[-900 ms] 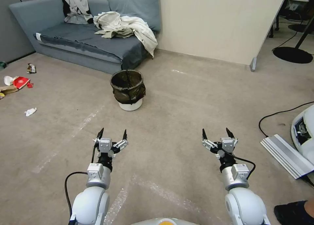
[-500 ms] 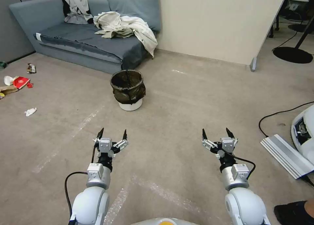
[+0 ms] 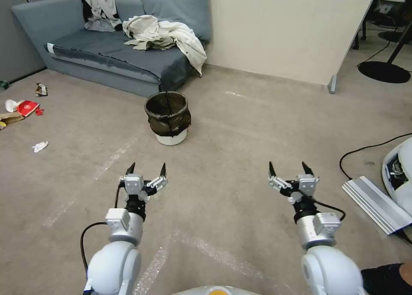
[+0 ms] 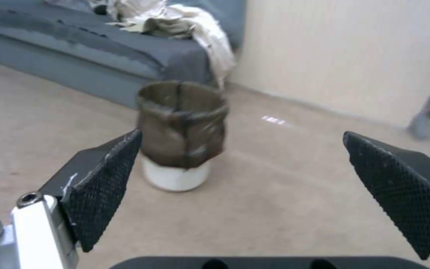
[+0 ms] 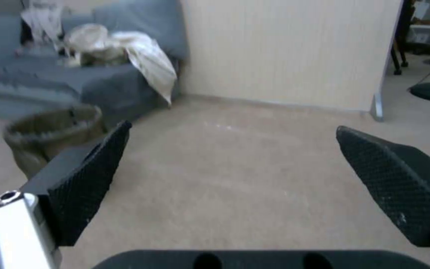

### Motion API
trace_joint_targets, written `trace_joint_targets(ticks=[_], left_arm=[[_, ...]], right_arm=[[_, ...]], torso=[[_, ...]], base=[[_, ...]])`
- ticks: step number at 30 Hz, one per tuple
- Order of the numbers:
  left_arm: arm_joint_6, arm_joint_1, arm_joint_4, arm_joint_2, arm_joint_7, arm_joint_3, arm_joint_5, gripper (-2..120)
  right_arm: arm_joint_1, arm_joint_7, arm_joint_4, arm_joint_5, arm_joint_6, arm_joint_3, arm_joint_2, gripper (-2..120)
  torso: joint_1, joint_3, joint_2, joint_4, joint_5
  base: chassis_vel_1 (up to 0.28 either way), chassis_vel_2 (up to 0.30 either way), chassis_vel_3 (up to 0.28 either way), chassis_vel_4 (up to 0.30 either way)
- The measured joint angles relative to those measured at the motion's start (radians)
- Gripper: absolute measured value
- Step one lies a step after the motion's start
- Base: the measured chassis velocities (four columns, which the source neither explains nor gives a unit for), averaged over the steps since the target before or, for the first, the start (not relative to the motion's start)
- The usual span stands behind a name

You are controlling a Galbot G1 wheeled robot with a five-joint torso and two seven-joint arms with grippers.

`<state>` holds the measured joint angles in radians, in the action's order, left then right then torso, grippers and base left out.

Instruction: Pick up the trash can from the floor.

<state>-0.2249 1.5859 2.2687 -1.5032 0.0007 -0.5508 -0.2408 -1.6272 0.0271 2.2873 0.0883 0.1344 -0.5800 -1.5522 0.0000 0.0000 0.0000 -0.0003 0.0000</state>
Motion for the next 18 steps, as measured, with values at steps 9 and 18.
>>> trace_joint_targets(ticks=[9,18], left_arm=[[0.031,0.033,0.009,0.027,-0.011,-0.06,0.008,100],[0.042,0.041,0.005,0.017,-0.005,-0.063,0.008,100]], right_arm=[[0.004,0.045,0.008,0.103,-0.081,-0.018,0.023,100],[0.011,0.051,-0.015,0.115,-0.115,-0.018,0.032,100]], torso=[[0.0,0.0,0.0,0.0003,-0.0002],[0.0,0.0,0.0,0.0003,0.0001]], base=[[0.0,0.0,0.0,0.0],[0.0,0.0,0.0,0.0]])
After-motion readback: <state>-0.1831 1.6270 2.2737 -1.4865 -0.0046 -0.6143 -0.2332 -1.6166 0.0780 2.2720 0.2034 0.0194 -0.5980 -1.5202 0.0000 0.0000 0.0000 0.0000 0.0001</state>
